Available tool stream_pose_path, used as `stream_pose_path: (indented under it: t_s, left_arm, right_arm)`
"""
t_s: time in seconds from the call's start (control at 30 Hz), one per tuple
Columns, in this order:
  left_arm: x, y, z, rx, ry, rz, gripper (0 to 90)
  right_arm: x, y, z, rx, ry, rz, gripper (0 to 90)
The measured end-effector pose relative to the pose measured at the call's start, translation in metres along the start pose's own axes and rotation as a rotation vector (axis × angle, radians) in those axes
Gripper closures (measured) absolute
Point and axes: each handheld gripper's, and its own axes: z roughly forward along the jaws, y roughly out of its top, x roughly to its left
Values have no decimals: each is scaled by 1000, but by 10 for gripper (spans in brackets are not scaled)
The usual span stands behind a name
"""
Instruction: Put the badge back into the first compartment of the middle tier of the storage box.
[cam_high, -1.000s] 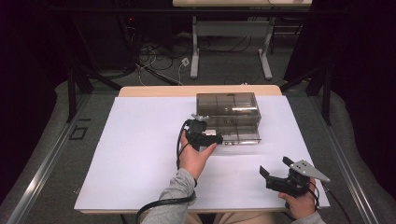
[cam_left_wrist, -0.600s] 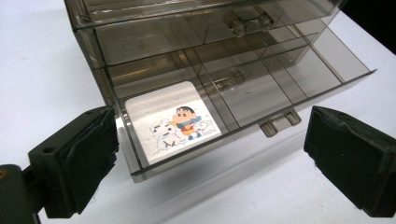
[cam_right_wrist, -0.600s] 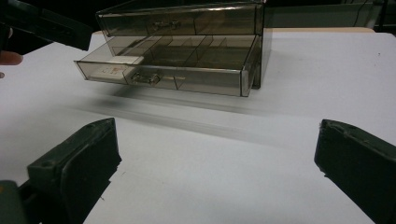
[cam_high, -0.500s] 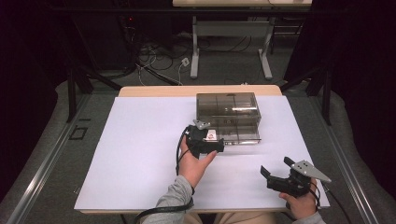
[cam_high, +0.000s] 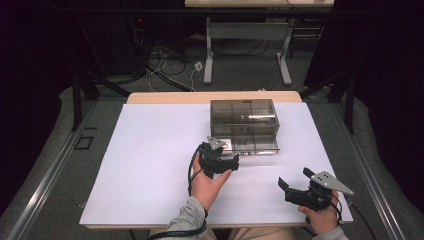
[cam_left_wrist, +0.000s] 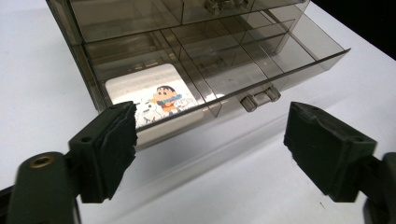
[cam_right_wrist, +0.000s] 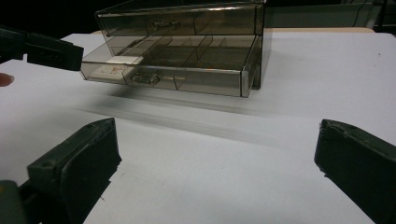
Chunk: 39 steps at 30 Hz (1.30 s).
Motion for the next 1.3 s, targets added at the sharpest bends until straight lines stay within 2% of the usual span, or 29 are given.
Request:
stream_pose_path:
  t_s: [0.13,0.4,0.53,0.6,0.67,0.73,0.87,0.97,1.0,1.1,1.2,1.3]
  left_arm:
    - [-2,-4,-1,-12,-10,-11,274]
    - [-4,-9,-1,-21,-10,13,436]
    - [-4,-12,0,-18,1,9,463]
    - [-4,-14,1,-18,13,28,464]
    - [-4,-15,1,-29,6,24,500]
    - [-4,-16,2,-24,19,25,499]
    - [-4,-16,5,-21,10,16,508]
    - [-5,-16,8,-14,-4,21,561]
    - [-5,-17,9,-22,7,24,566]
    - [-5,-18,11,-18,-8,-2,612]
    - [-4,-19,13,-6,-10,12,668]
    - [-4,-19,15,3,-19,9,723]
  right_arm:
    - [1,0,0,0,-1,-2,0]
    - [1,0,0,2,-2,-4,0]
    - [2,-1,0,0,-4,-4,0]
    - [2,-1,0,-1,-4,1,0]
    - [2,-1,0,-1,-4,0,0]
    - [3,-1,0,-2,-4,7,0]
    - [2,-1,1,-4,-6,-4,0]
    - [3,-1,1,5,-1,-5,0]
    - [3,-1,1,6,-1,-5,0]
    - [3,-1,2,5,3,-6,0]
    - [3,-1,2,4,2,-6,0]
    - [3,-1,1,12,2,-5,0]
